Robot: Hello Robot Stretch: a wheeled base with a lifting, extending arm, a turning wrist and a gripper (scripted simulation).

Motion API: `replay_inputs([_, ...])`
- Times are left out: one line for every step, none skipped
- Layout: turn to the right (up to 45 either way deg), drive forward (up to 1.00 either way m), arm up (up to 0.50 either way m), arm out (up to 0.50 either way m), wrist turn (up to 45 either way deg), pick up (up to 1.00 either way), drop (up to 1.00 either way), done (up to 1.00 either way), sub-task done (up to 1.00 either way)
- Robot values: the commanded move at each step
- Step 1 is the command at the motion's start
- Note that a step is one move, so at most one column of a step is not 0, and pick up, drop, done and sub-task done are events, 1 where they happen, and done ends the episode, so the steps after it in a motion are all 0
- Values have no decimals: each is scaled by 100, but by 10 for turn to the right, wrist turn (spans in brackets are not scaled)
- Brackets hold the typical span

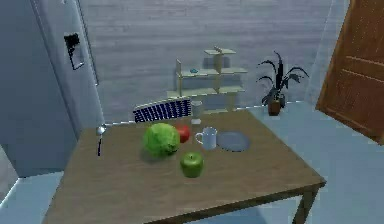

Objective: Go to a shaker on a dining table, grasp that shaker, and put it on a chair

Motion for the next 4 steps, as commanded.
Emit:
replay_inputs([450, 0, 0, 0, 0, 0, 0, 0, 0])
replay_inputs([360, 0, 0, 0, 0, 0, 0, 0, 0])
replay_inputs([-450, 0, 0, 0, 0, 0, 0, 0, 0])
replay_inputs([-450, 0, 0, 0, 0, 0, 0, 0, 0])
